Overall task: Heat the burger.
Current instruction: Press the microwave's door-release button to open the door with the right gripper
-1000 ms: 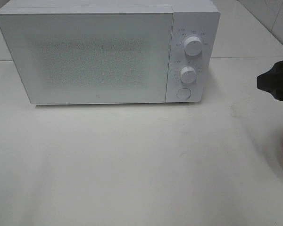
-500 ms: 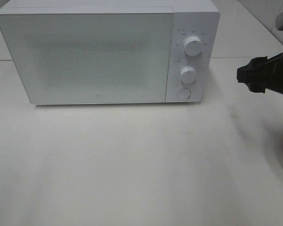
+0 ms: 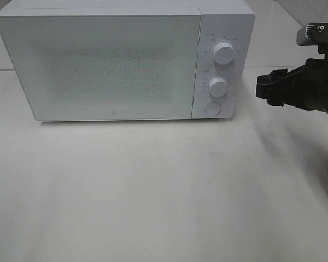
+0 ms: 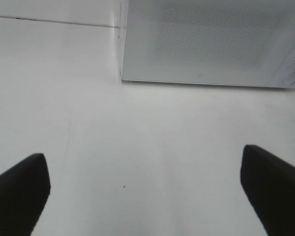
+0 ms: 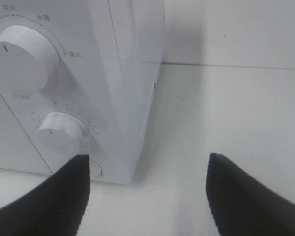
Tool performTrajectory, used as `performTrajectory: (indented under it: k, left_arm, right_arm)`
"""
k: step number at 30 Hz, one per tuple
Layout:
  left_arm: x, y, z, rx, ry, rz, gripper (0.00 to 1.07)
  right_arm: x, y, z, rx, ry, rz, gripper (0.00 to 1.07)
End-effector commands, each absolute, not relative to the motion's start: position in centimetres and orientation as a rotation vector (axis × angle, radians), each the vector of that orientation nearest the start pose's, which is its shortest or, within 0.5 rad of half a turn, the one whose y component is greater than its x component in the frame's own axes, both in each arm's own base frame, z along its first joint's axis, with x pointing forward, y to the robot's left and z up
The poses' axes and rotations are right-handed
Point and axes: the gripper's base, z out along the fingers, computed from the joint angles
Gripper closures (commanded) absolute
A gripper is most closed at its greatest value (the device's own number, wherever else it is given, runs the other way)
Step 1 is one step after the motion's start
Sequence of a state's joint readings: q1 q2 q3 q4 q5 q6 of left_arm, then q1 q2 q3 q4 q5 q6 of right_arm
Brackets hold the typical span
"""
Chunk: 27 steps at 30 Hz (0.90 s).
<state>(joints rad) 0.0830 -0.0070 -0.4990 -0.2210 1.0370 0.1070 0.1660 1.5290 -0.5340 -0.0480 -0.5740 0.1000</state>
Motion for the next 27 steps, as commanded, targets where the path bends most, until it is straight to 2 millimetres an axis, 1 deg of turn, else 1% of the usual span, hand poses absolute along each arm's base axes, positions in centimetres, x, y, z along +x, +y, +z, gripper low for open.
performTrajectory:
  k: [1,3,4,6,9,10,12,14,15,16,18,19,20,21,22,27]
  left_arm:
    - [-0.7,-1.8,28.0,0.029,1.976,-0.136,0.09]
    - [-0.7,-1.8,28.0,0.029,1.976,-0.136,0.09]
    - [-0.7,-1.8,28.0,0.029,1.976,-0.136,0.09]
    - [-0.7,-1.8,28.0,0.029,1.976,-0.136,0.09]
    - [-0.7,-1.8,28.0,0.029,1.976,-0.136,0.09]
    - [-0.7,-1.8,28.0,0.029,1.976,-0.136,0.09]
    - [-0.7,-1.8,28.0,0.029,1.976,-0.136,0.09]
    - [-0.7,-1.8,28.0,0.029,1.976,-0.136,0.09]
    - [-0.7,-1.8,28.0,0.029,1.976,-0.136,0.09]
    - [-0.7,-1.8,28.0,0.029,1.977,-0.136,0.09]
    - [-0.7,-1.8,28.0,0.029,1.977,-0.136,0.09]
    - [-0.7,-1.8,28.0,0.029,1.977,-0.136,0.09]
    - [-0.7,-1.8,28.0,0.029,1.977,-0.136,0.09]
    - [-0.7,-1.8,28.0,0.029,1.977,-0.136,0.09]
    - [-0.7,-1.8,28.0,0.029,1.977,-0.136,0.09]
    - [-0.7,-1.8,28.0,0.029,1.977,-0.136,0.09]
  right_arm:
    - [27.7,5.3,19.1,-0.145,1.838,0.152,0.4]
    - [27.1,5.7,18.4,-0.116,1.8,0.096,0.4]
    - [27.1,5.7,18.4,-0.116,1.8,0.096,0.4]
    - [26.3,5.8,17.7,-0.065,1.793,0.021,0.4]
    - [25.9,6.1,17.5,-0.057,1.776,-0.017,0.4]
    - [25.3,6.6,17.4,-0.055,1.757,-0.036,0.4]
    - [25.0,6.9,17.3,-0.058,1.751,-0.037,0.4]
    - [24.4,7.8,16.9,-0.077,1.753,-0.02,0.4]
    - [24.4,7.8,16.9,-0.077,1.753,-0.02,0.4]
    - [24.1,8.6,16.7,-0.099,1.753,-0.002,0.4]
    - [24.0,9.0,16.5,-0.11,1.759,0.005,0.4]
    - [23.8,9.8,16.1,-0.14,1.764,0.019,0.4]
    - [23.6,10.2,15.9,-0.146,1.768,0.023,0.4]
    - [23.6,10.2,15.9,-0.146,1.768,0.023,0.4]
    - [23.4,10.7,15.4,-0.149,1.776,0.024,0.4]
    - [22.9,11.7,14.5,-0.152,1.787,0.012,0.4]
